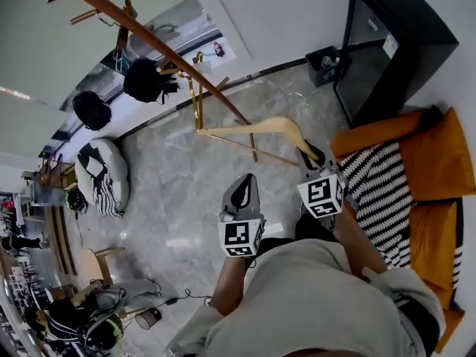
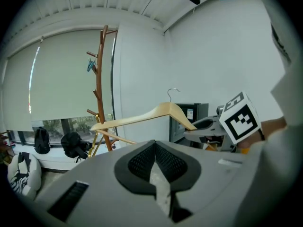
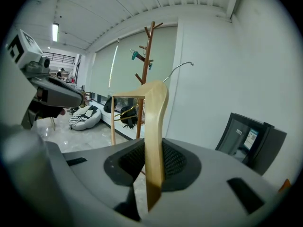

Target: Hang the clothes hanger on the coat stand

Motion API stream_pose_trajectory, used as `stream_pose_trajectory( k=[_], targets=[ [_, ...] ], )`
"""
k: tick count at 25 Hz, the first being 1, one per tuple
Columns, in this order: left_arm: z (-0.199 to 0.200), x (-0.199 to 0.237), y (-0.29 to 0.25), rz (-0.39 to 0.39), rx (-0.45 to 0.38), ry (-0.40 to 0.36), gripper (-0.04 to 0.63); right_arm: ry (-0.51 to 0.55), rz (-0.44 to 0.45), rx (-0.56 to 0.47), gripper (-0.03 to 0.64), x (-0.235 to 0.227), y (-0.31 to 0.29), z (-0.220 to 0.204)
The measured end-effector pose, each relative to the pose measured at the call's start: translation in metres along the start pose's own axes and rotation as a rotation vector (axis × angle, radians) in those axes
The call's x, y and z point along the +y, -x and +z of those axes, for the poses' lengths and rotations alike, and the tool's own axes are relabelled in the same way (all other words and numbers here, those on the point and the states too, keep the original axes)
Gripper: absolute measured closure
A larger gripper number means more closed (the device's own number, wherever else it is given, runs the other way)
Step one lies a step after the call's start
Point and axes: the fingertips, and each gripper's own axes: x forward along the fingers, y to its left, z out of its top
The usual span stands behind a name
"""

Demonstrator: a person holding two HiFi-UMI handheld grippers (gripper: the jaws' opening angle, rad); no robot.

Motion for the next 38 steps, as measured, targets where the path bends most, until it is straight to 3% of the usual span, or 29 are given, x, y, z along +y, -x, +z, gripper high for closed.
stream_pose_trajectory(
  k=[6, 15, 27, 30, 34, 38],
  targets=[
    [0.011, 0.018, -0.023, 0.045, 0.065, 0.004, 0.584, 0.055, 0.087, 0.052, 0.545, -0.007, -0.029, 0.008],
    [0.004, 0.065, -0.051, 0.116, 0.083, 0.021, 0.584, 0.147, 0.150, 0.112, 0.545, -0.002, -0.064, 0.003],
    [-0.020, 0.147, -0.120, 0.117, 0.203, -0.039, 0.584, 0.307, 0.263, 0.168, 0.545, -0.012, -0.157, 0.009],
    [-0.017, 0.165, -0.140, 0.106, 0.236, -0.089, 0.584, 0.415, 0.295, 0.177, 0.545, -0.009, -0.174, 0.017],
    [-0.020, 0.175, -0.170, 0.028, 0.320, -0.196, 0.580, 0.499, 0.336, 0.212, 0.545, -0.006, -0.198, 0.027],
    [-0.026, 0.172, -0.194, -0.016, 0.347, -0.285, 0.469, 0.581, 0.355, 0.243, 0.545, -0.013, -0.216, 0.024]
  ],
)
